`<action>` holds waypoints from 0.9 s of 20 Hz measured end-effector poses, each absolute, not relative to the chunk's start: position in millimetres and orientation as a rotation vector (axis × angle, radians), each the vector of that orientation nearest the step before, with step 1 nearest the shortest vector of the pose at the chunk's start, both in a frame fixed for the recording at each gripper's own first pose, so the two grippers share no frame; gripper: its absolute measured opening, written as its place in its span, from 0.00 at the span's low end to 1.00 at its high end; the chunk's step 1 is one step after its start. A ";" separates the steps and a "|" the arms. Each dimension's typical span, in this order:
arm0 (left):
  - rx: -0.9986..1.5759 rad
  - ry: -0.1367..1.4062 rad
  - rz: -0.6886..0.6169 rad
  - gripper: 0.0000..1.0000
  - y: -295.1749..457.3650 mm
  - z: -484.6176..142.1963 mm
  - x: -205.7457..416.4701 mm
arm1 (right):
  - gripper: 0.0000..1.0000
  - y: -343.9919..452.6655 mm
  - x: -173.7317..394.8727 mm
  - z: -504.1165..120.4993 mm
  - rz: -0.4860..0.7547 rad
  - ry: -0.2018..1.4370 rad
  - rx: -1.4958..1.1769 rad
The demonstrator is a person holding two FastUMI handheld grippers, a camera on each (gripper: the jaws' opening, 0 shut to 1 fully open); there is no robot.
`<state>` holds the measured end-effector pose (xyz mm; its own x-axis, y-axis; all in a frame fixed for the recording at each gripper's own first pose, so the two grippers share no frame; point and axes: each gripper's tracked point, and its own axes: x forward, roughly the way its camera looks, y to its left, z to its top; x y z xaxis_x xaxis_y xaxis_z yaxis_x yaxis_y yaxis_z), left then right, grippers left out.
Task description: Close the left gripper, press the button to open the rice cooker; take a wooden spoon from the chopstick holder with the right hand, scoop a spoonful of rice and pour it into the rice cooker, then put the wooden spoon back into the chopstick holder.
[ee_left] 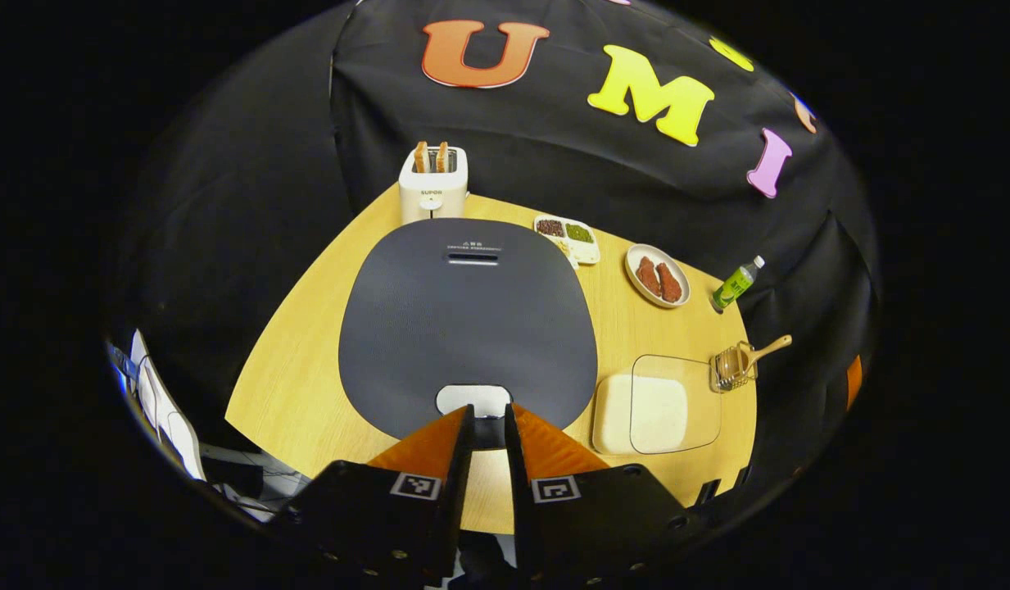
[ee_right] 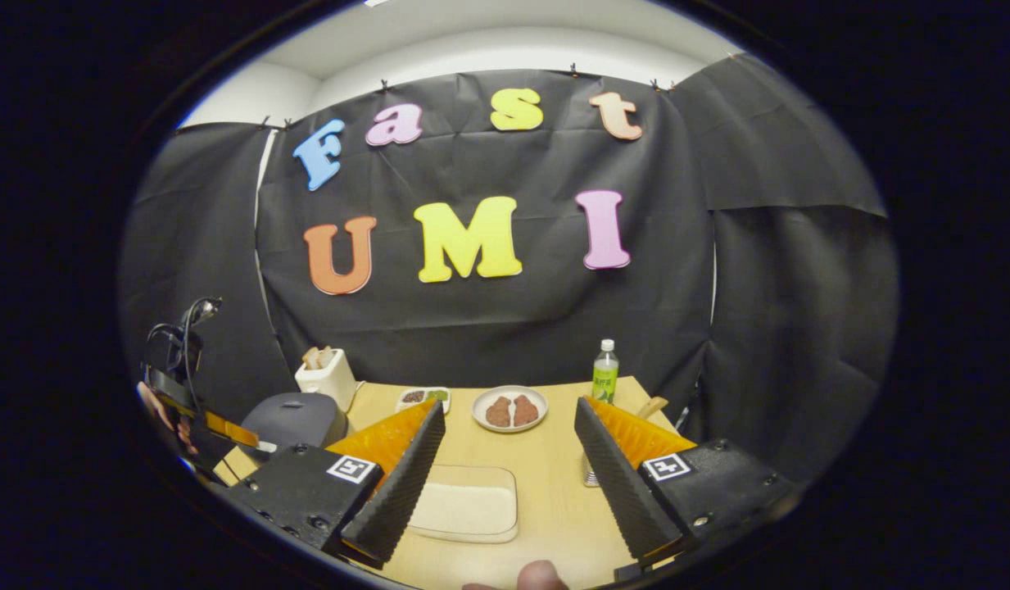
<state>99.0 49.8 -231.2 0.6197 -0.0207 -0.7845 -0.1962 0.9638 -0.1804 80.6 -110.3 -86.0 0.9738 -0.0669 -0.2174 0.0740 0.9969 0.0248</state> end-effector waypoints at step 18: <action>-0.173 0.904 0.200 0.03 65.2 -256.2 111.7 | 1.00 -120.2 84.7 -106.4 -0.081 0.298 0.094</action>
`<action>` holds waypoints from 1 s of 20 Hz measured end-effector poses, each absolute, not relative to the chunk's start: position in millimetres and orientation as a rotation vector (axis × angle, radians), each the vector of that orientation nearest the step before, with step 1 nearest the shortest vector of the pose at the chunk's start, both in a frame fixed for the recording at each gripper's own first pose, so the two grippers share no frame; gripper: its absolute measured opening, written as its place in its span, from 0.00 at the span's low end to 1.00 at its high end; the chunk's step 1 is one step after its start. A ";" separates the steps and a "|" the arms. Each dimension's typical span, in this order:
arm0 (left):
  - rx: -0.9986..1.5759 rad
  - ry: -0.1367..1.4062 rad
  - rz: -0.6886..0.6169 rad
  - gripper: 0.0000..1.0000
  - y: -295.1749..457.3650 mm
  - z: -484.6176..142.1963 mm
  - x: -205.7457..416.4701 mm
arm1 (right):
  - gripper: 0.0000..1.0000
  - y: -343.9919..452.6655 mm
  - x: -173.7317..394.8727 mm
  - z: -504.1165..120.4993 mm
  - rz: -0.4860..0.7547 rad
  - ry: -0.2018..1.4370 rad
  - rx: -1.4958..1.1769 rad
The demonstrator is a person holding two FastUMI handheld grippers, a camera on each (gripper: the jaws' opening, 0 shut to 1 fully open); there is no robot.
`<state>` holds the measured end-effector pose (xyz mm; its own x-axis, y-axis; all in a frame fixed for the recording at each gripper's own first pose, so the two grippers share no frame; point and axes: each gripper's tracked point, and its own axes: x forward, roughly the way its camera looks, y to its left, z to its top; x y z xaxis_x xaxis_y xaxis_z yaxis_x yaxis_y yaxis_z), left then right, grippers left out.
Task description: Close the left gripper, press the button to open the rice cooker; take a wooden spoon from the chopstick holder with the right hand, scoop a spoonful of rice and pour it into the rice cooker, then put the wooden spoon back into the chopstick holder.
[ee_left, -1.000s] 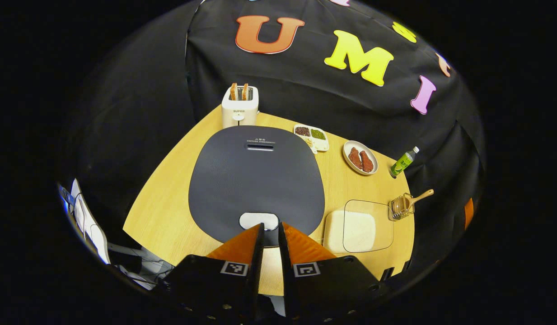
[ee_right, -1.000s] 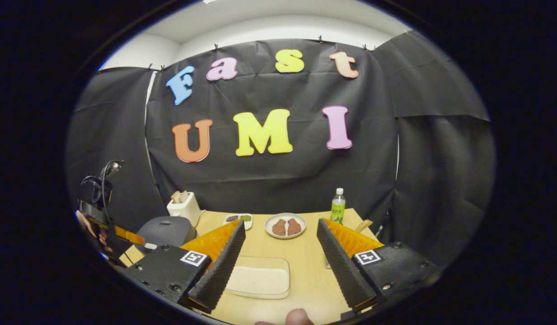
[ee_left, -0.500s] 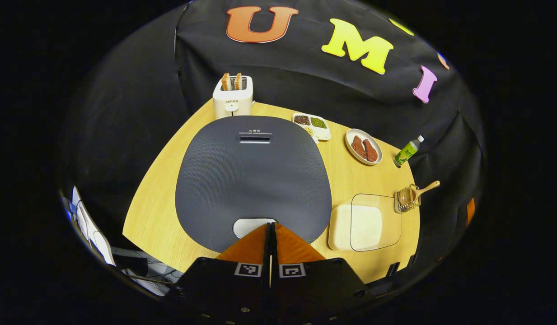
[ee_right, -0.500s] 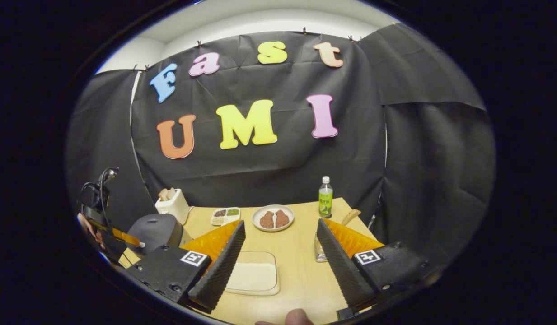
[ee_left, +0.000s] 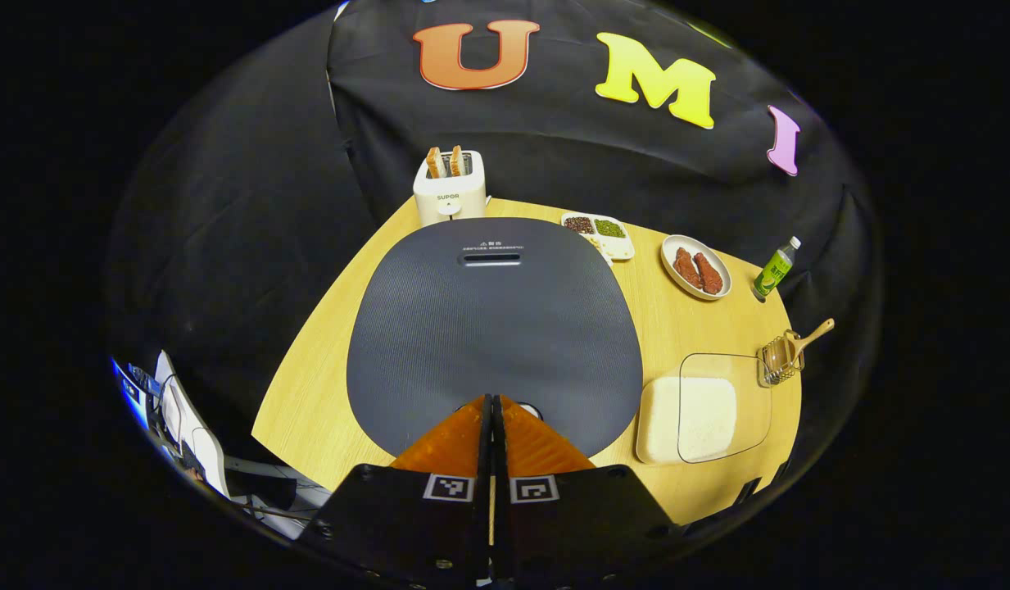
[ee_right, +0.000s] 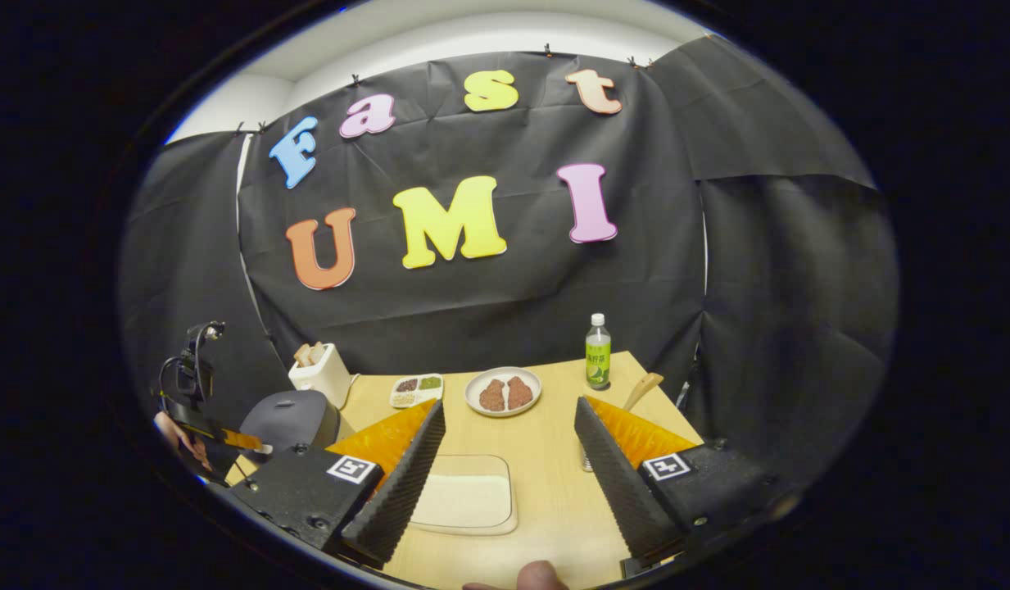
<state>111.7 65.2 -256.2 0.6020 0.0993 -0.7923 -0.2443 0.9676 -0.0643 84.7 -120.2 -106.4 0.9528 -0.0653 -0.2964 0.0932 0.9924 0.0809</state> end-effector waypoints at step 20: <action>-0.275 0.446 0.154 0.97 66.5 -107.3 136.9 | 0.99 -151.4 61.5 -85.1 -0.129 0.247 0.036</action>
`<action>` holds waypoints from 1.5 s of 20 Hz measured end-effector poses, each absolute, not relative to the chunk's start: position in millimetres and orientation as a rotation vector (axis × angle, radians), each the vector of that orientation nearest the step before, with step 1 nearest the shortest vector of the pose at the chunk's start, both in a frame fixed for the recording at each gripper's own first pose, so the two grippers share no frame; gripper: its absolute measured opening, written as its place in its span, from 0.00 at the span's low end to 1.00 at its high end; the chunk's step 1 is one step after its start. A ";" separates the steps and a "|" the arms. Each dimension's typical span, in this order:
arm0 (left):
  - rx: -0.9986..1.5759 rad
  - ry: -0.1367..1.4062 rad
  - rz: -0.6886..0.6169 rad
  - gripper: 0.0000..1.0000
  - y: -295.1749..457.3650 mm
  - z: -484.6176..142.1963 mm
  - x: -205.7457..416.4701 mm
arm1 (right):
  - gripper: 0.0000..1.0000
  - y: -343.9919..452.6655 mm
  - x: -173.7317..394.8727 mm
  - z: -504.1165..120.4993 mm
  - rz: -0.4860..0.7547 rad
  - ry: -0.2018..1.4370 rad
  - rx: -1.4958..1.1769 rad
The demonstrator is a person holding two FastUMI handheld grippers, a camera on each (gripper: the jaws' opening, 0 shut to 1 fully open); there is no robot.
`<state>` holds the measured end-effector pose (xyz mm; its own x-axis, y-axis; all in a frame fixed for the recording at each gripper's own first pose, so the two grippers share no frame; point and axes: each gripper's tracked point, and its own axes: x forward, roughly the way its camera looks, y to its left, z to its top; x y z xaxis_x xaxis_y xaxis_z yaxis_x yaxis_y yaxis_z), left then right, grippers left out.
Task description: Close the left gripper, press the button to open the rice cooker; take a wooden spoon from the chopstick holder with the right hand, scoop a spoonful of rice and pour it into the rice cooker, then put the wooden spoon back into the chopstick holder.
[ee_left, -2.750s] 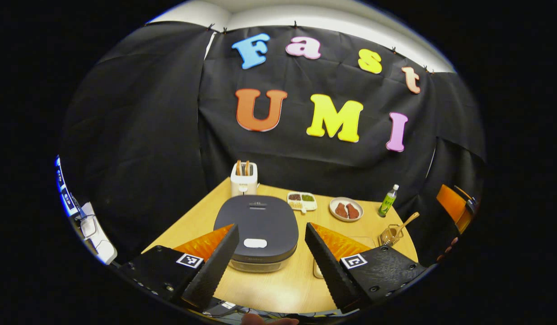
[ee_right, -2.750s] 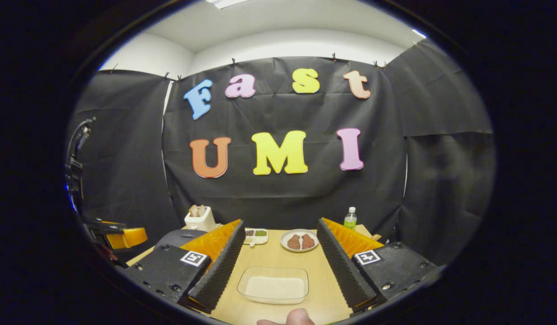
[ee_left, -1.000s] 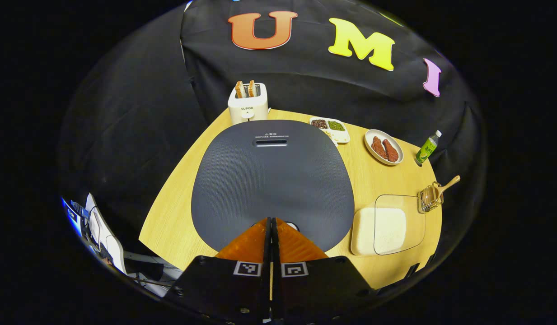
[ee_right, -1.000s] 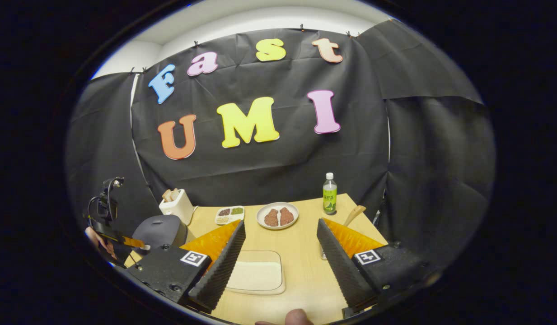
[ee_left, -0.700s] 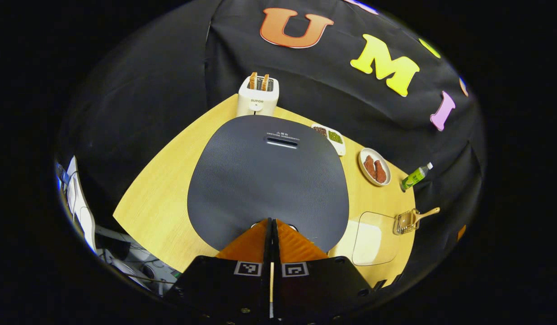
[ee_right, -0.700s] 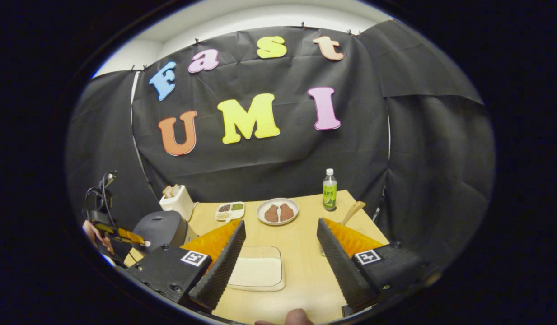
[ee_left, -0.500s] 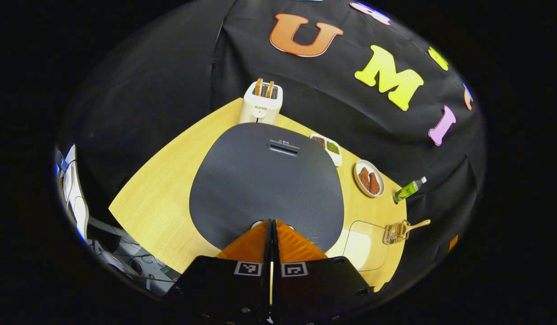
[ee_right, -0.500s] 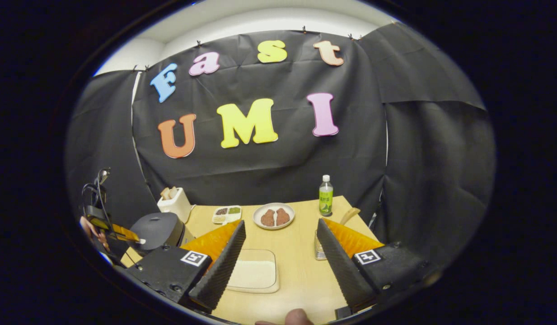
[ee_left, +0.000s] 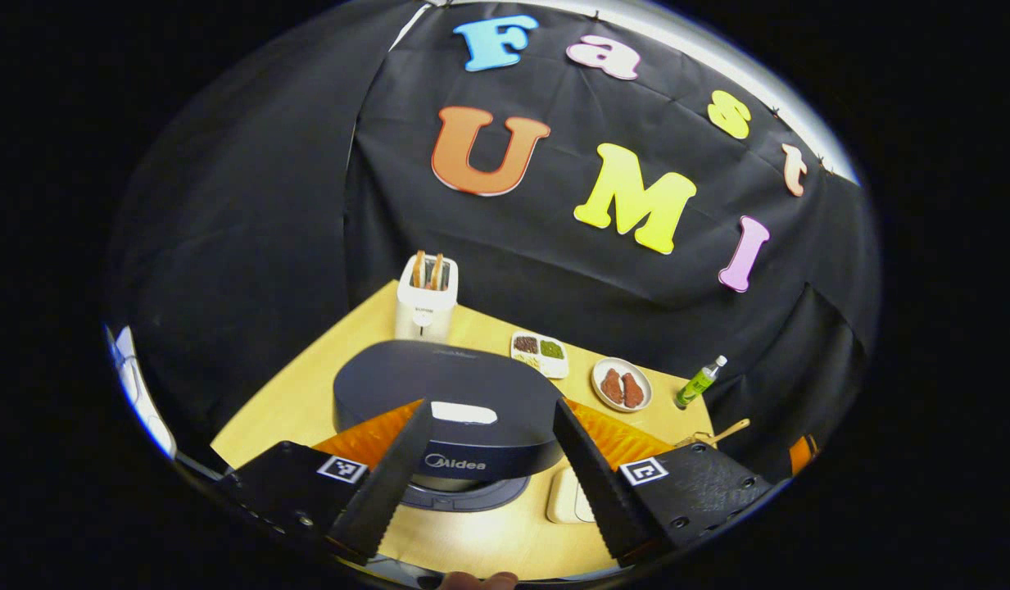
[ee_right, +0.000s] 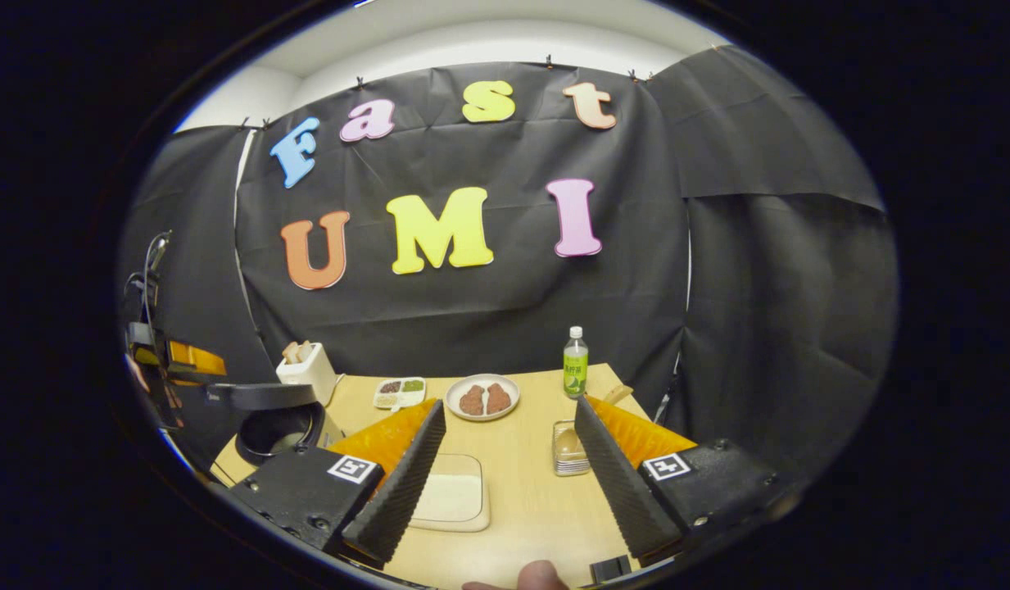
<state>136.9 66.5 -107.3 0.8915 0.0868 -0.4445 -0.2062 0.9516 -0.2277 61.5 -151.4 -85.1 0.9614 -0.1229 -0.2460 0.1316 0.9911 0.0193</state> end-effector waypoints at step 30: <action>-0.070 0.210 0.214 0.95 -12.1 -65.1 91.7 | 0.99 -309.7 205.3 -223.8 -0.158 0.446 0.029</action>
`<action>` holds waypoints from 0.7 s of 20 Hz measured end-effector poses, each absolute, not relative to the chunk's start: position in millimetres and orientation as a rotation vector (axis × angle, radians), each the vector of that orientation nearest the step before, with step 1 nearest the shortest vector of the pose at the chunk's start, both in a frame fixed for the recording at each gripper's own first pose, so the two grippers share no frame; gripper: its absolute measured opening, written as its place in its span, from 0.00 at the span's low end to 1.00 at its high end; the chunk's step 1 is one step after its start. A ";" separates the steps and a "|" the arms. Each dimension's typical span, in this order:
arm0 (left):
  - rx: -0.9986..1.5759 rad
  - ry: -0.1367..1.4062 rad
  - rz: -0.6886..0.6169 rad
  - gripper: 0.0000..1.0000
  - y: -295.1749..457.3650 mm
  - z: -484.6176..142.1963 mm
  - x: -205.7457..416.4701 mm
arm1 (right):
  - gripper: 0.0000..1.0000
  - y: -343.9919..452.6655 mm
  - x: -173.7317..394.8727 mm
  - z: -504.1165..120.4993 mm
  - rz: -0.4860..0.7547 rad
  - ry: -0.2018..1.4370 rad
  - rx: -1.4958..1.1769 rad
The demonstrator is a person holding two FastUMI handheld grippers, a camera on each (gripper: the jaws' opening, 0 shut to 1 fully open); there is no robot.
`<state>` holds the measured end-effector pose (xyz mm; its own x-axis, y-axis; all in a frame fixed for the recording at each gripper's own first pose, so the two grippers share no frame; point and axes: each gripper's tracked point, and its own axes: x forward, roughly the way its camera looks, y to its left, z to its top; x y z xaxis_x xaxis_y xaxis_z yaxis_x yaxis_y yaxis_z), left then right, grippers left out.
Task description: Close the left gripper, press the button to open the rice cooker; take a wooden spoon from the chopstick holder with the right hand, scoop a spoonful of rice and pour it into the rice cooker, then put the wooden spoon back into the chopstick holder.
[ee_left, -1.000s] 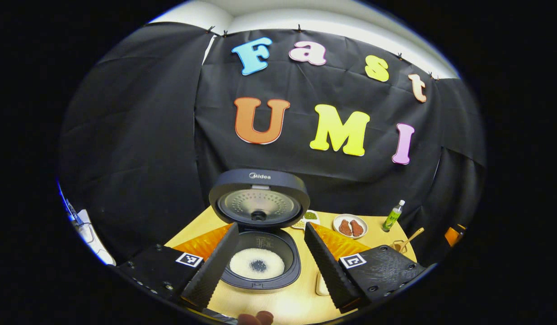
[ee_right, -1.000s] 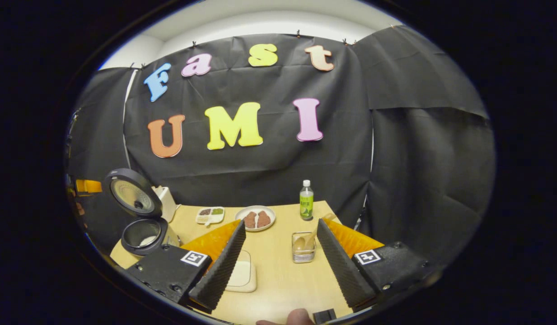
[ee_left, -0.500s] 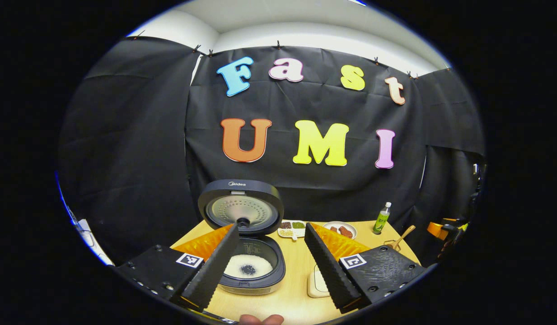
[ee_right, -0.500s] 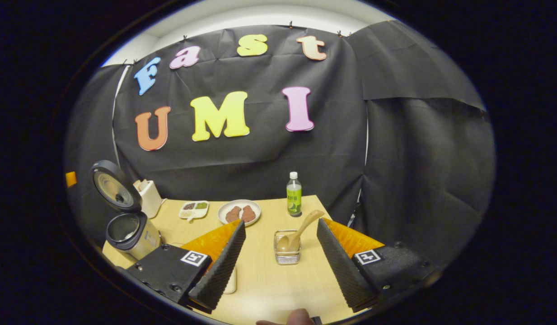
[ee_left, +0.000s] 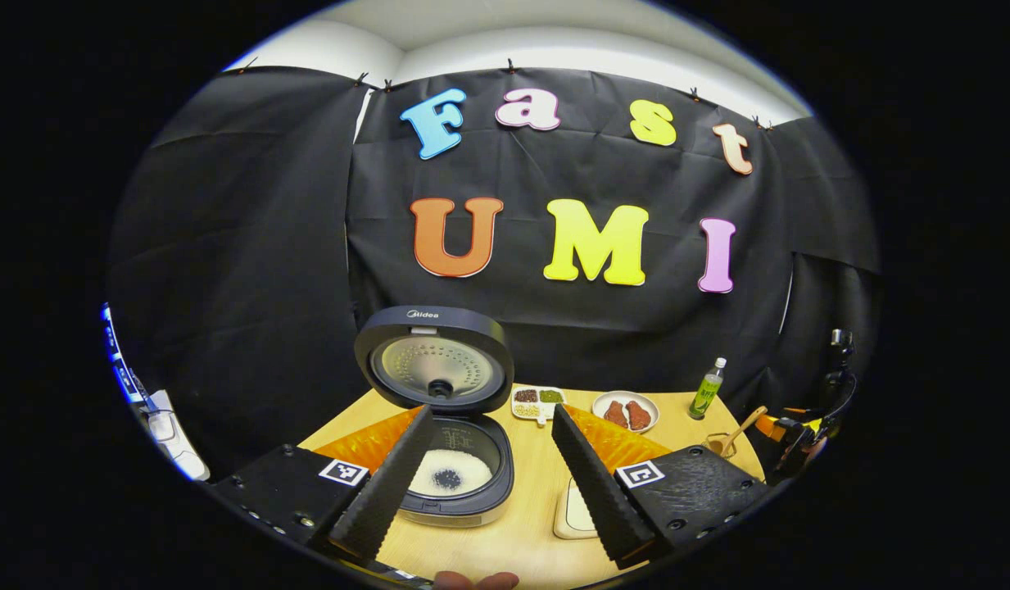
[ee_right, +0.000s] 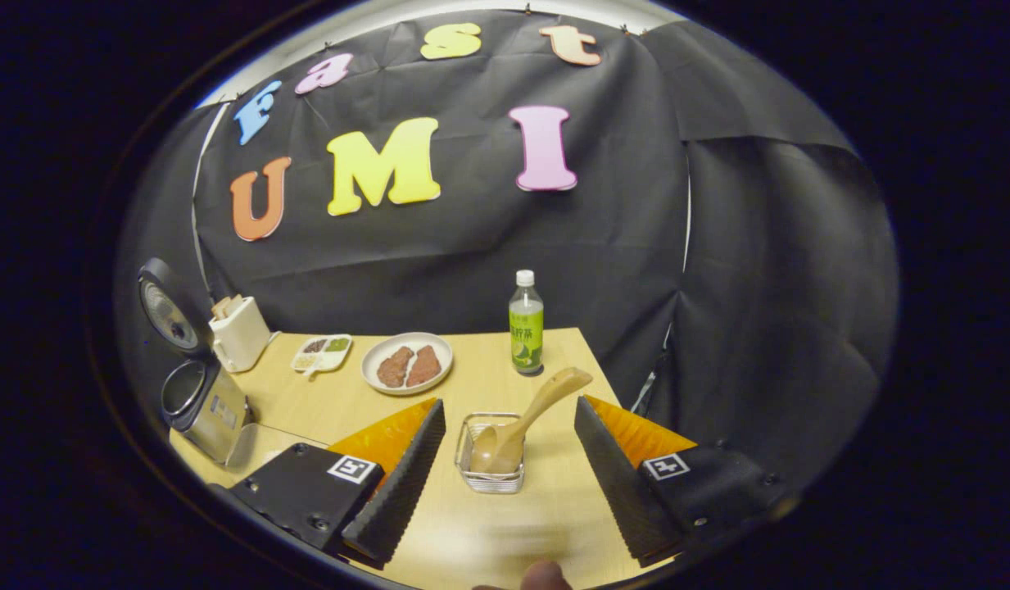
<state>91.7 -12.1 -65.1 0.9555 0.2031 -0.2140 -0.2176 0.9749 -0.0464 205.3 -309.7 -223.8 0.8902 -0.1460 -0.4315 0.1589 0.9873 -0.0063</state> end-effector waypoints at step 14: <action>-0.125 0.325 0.380 0.95 26.5 -99.7 77.6 | 0.49 -331.4 288.4 -315.4 -0.127 0.596 0.191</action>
<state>77.6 26.5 -99.7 0.8776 0.3435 -0.3344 -0.3834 0.9217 -0.0595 288.4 -331.4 -315.4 0.8204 -0.0632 -0.5682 0.1731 0.9747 0.1414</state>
